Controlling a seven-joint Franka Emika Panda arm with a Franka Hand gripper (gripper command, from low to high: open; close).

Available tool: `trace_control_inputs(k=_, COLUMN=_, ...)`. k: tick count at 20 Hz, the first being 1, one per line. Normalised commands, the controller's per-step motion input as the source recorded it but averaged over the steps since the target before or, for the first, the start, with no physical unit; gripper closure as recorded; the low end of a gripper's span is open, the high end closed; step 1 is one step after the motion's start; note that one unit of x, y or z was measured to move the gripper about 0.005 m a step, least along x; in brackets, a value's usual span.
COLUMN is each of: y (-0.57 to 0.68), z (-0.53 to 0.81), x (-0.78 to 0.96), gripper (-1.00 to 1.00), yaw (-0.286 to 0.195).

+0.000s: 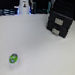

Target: Open the kcup holder, insert the kcup into the holder, and close the kcup holder

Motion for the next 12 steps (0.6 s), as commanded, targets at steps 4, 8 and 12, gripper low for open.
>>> trace_control_inputs(k=4, y=0.29, z=0.08, x=-0.04, gripper=-1.00, yaw=-0.092)
trace_control_inputs(k=8, y=0.58, z=0.09, x=-0.26, gripper=-1.00, yaw=-0.143)
trace_control_inputs(k=12, y=0.76, z=0.02, x=-0.30, gripper=-1.00, yaw=-0.133)
